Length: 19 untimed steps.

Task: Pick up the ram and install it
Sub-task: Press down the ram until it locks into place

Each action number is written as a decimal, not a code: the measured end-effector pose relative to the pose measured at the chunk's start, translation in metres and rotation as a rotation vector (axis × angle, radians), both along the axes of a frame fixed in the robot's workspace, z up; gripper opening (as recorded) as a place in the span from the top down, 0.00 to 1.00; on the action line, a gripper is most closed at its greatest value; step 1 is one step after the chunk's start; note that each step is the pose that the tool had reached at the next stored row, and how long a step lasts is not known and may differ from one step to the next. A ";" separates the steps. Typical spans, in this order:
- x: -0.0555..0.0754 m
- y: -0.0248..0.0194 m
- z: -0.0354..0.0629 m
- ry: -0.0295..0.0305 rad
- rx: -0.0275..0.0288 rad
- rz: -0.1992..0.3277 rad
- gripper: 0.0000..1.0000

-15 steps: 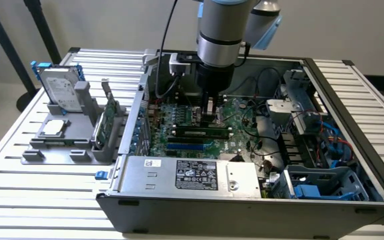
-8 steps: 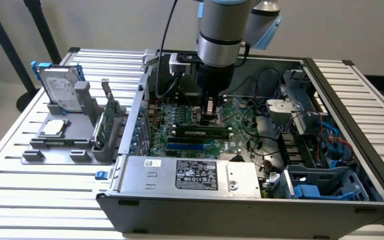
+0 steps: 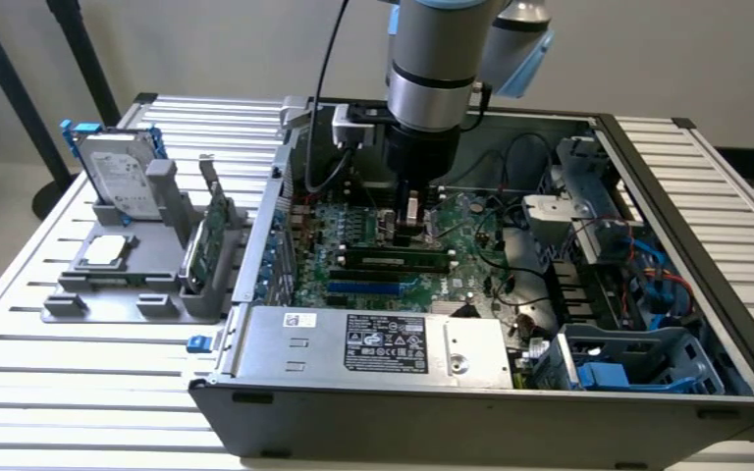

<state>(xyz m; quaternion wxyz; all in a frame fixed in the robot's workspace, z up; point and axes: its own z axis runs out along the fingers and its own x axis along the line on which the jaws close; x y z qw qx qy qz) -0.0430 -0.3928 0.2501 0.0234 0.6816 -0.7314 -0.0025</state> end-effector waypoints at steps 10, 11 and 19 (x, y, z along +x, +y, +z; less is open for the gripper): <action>-0.003 0.0023 -0.0044 -0.0097 0.0000 0.001 0.89; -0.003 0.0025 -0.0056 -0.0111 0.0001 0.002 0.89; -0.004 0.0034 -0.0114 -0.0159 0.0001 0.012 0.89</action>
